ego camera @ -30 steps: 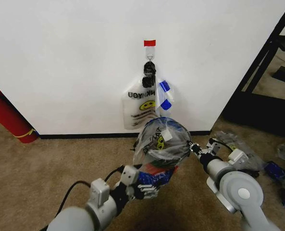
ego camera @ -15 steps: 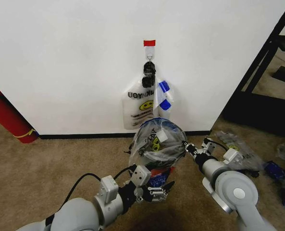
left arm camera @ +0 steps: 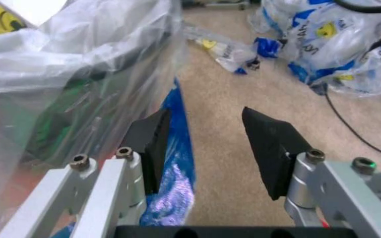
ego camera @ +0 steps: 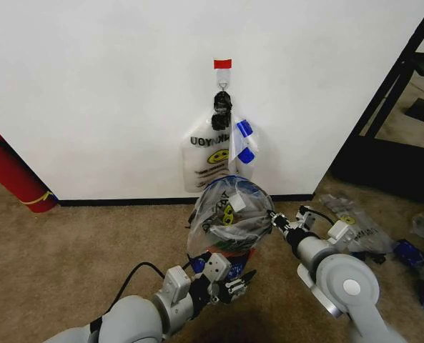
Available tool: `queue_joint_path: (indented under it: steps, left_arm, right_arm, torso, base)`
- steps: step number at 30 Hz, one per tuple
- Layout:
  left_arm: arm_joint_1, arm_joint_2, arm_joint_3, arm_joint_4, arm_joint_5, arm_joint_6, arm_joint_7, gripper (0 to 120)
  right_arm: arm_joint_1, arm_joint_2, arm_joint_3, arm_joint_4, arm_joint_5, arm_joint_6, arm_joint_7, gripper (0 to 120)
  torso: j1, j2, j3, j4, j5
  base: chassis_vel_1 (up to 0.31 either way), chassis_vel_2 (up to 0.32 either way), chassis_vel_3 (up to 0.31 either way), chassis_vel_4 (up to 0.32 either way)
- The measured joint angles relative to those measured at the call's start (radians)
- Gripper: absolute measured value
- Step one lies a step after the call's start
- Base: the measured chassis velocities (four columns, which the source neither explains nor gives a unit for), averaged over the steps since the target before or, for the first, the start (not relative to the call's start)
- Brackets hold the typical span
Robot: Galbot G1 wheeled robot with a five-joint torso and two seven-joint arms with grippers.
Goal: Pick up the garbage bag from the wall and place it over the trash bin.
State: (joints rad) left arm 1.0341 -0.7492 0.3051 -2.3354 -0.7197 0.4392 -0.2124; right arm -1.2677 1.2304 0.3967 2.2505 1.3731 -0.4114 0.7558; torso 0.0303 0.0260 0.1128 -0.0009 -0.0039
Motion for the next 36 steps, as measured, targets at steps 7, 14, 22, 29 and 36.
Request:
queue_joint_path:
  steps: [7, 14, 22, 29, 36]
  left_arm:
    - [0.006, 0.008, -0.019, -0.017, -0.001, -0.009, -0.032, 53]
    - [0.004, 0.025, -0.030, -0.026, -0.003, -0.007, -0.035, 52]
    - [-0.021, 0.008, 0.000, 0.023, 0.001, -0.006, -0.030, 45]
    - [-0.013, -0.003, 0.001, 0.039, 0.001, 0.000, -0.031, 19]
    - [0.014, -0.012, 0.000, 0.038, 0.012, -0.004, -0.034, 0]
  right_arm:
    - [0.004, -0.009, 0.003, -0.003, 0.002, -0.001, -0.001, 0]
    - [0.012, -0.007, -0.005, -0.007, 0.004, -0.001, -0.002, 0]
    - [0.021, 0.009, -0.024, 0.002, 0.005, -0.001, 0.011, 0]
    - [0.012, 0.027, -0.025, 0.004, 0.002, -0.003, 0.012, 0]
    - [0.009, 0.039, -0.029, 0.007, -0.003, -0.004, 0.017, 0]
  torso:
    - [0.000, 0.000, 0.000, 0.0000, 0.0000]
    - [0.000, 0.000, 0.000, 0.0000, 0.0001]
    - [0.000, 0.000, 0.000, 0.0000, -0.0001]
    - [0.000, 0.000, 0.000, 0.0000, 0.0000]
    - [0.000, 0.000, 0.000, 0.0000, 0.0000]
  base:
    - [0.000, 0.000, 0.000, 0.000]
    - [0.000, 0.000, 0.000, 0.000]
    - [0.000, 0.000, 0.000, 0.000]
    - [0.000, 0.000, 0.000, 0.000]
    - [0.000, 0.000, 0.000, 0.000]
